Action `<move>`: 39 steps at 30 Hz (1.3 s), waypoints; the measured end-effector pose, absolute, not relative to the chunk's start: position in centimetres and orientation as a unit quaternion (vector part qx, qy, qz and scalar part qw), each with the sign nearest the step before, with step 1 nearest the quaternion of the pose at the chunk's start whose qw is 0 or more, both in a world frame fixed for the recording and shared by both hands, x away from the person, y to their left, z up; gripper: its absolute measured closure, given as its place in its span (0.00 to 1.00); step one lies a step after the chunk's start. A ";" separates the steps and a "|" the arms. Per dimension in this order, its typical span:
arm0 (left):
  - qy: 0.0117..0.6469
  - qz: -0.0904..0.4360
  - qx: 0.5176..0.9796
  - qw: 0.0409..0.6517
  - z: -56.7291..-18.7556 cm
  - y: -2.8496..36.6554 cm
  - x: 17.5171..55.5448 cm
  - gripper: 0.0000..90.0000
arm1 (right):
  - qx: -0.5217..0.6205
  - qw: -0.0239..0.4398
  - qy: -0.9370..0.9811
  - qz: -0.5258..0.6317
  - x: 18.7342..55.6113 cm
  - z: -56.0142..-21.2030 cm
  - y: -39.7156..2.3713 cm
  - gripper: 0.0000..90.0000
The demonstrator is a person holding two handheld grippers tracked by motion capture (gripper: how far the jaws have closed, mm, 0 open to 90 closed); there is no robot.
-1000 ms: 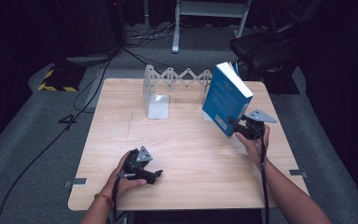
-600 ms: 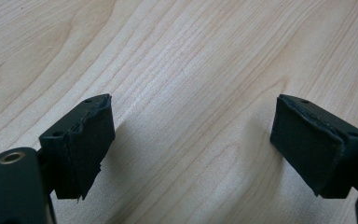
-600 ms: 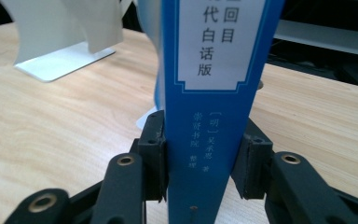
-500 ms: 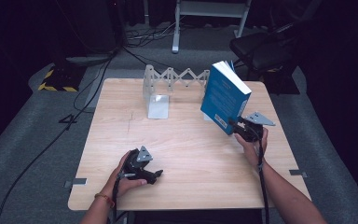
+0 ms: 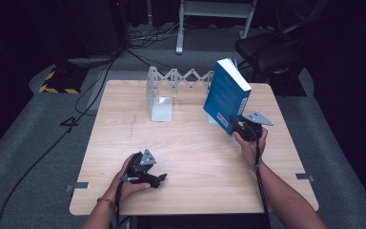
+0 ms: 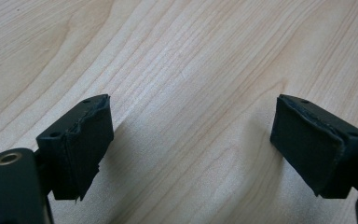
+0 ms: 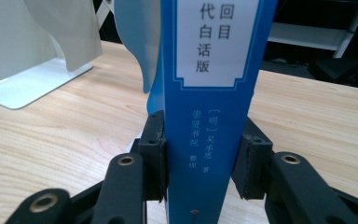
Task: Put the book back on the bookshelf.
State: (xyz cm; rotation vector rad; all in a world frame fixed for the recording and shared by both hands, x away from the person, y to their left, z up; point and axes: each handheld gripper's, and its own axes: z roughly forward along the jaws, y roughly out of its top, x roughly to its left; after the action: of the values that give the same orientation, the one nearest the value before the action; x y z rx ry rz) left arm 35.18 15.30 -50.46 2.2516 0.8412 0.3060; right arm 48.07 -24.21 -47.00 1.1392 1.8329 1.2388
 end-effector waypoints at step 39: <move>0.321 0.117 0.872 0.350 -50.4 15.2 35.3 0.15 | 0.429 0.311 0.705 0.471 49.0 -46.9 -22.3 0.67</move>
State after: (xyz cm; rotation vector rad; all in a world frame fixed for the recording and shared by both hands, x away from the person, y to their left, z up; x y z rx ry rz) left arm 35.28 15.18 -50.42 2.2596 0.8313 0.3043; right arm 48.96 -22.33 -46.90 1.1333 1.8611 1.2420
